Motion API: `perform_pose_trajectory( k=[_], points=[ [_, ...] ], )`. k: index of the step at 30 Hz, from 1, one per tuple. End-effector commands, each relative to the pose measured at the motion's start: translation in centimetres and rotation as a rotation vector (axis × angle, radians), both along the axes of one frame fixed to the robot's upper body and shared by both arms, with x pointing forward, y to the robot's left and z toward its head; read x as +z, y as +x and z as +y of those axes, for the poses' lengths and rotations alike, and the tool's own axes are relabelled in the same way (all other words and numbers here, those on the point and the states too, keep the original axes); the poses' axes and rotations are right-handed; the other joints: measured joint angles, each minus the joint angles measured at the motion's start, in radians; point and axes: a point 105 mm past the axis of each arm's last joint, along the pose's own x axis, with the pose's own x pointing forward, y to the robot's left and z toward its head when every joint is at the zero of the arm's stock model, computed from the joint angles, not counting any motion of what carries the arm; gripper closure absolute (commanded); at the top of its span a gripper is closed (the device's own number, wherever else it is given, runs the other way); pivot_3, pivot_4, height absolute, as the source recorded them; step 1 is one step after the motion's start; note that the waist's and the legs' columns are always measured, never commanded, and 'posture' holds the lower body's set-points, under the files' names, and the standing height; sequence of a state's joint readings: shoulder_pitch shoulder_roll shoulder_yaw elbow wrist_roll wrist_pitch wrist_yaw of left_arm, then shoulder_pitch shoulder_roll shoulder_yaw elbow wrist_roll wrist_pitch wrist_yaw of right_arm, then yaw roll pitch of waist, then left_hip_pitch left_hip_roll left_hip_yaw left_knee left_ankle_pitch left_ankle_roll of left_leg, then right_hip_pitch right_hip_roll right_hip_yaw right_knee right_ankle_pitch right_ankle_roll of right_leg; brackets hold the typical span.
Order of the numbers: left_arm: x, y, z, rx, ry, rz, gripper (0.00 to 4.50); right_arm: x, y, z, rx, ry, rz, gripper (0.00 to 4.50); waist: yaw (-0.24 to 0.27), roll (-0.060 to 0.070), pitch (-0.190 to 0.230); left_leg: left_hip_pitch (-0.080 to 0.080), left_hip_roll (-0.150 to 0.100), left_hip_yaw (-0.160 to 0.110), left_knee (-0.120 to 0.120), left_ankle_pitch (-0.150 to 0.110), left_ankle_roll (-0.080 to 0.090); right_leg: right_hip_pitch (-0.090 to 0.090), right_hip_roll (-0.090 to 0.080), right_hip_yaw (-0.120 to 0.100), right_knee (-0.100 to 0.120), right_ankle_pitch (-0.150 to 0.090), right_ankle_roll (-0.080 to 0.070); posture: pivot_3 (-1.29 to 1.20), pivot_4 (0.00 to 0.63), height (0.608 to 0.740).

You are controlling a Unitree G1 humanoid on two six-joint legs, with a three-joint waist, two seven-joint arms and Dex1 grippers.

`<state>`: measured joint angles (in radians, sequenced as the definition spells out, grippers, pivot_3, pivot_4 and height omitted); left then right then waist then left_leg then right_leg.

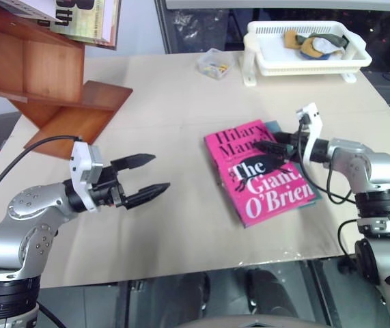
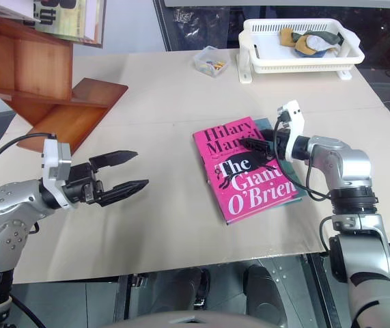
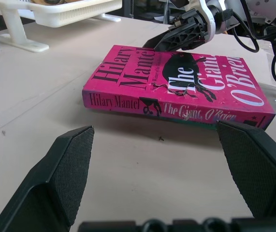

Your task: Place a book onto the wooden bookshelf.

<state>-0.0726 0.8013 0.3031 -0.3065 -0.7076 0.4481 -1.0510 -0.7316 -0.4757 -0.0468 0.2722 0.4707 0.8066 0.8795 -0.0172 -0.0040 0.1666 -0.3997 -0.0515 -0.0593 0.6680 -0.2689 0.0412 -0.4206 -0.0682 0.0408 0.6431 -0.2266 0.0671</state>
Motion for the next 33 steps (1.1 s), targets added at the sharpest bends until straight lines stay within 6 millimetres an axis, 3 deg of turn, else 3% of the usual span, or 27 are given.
perform_pose_trajectory(
  k=[1,8,13,17,25,33],
  points=[
    [0.7,-0.2,-0.4,-0.018,0.011,-0.038,0.06,1.2,0.2,0.0,-0.015,-0.012,-0.076,0.00,0.000,0.000,0.000,0.000,0.000,0.000,0.000,0.000,0.000,0.000,0.000,0.000,0.000,0.000,0.000,0.00,0.150,0.740],
    [1.2,0.3,-0.8,-0.015,-0.036,-0.051,0.06,3.4,-0.4,-2.8,-0.064,0.005,-0.155,0.00,0.004,0.000,0.000,0.000,0.000,0.000,0.000,0.000,0.000,0.000,0.000,0.000,0.000,0.000,0.000,0.00,0.150,0.740],
    [1.4,0.7,-0.9,-0.013,-0.075,-0.039,0.06,4.5,-2.5,-4.8,-0.072,-0.002,-0.201,0.00,0.005,0.000,0.000,-0.001,-0.001,-0.001,0.000,0.000,0.000,0.000,-0.001,-0.001,-0.001,0.000,0.000,0.00,0.150,0.740],
    [1.3,1.6,-1.8,0.022,-0.177,0.024,0.06,5.9,-6.0,-5.1,0.013,0.058,-0.293,0.00,0.006,0.000,0.000,0.000,0.000,-0.001,0.000,0.000,0.000,0.000,0.000,-0.001,0.000,0.000,0.000,0.00,0.150,0.740],
    [0.1,2.9,-3.8,0.026,-0.304,0.239,0.06,5.7,-14.4,-5.7,0.146,0.106,-0.320,0.00,0.009,-0.001,0.000,0.001,0.000,-0.002,0.001,-0.002,0.004,0.003,0.000,-0.002,0.000,0.000,0.001,0.00,0.150,0.740],
    [-2.1,3.8,-6.3,-0.005,-0.311,0.418,0.06,4.8,-18.3,-6.4,0.154,0.092,-0.281,0.00,0.008,-0.002,-0.001,0.006,0.001,-0.002,0.002,-0.002,0.005,0.008,0.004,-0.002,0.001,0.000,0.001,0.00,0.150,0.740]
  ],
)
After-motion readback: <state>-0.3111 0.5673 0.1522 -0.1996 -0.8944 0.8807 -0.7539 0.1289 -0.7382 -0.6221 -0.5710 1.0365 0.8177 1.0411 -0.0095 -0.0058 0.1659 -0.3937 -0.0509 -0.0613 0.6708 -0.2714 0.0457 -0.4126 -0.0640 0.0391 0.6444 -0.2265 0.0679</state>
